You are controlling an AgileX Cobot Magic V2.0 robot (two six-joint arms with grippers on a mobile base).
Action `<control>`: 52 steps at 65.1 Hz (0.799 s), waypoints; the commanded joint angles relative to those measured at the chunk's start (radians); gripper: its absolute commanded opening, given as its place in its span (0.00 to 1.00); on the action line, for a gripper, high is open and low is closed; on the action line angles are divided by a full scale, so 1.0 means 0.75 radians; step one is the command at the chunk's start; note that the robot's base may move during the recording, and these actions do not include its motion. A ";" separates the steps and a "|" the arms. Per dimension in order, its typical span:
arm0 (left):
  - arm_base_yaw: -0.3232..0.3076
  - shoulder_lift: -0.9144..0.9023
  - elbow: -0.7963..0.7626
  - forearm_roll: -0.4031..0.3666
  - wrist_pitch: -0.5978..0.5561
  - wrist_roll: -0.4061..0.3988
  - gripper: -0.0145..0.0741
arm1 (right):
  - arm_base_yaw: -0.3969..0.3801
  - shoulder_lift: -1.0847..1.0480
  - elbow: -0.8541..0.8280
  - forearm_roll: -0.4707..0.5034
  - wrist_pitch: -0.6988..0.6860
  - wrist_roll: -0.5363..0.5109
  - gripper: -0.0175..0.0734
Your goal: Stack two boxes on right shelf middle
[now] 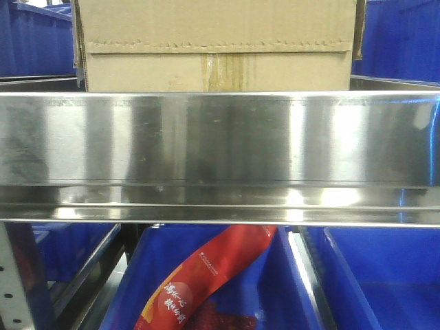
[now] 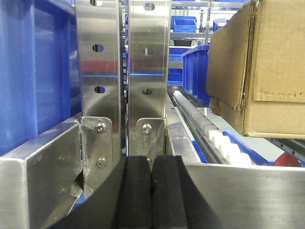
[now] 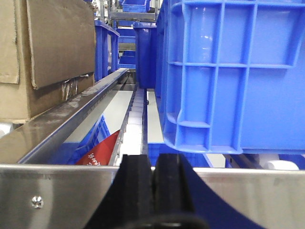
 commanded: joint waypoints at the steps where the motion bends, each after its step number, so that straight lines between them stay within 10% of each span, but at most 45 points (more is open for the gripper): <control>1: 0.006 -0.007 -0.003 -0.009 -0.032 0.005 0.04 | -0.007 -0.011 0.003 0.001 -0.044 -0.003 0.01; 52: 0.006 -0.007 -0.003 -0.009 -0.032 0.005 0.04 | -0.007 -0.011 0.003 0.001 -0.046 -0.003 0.01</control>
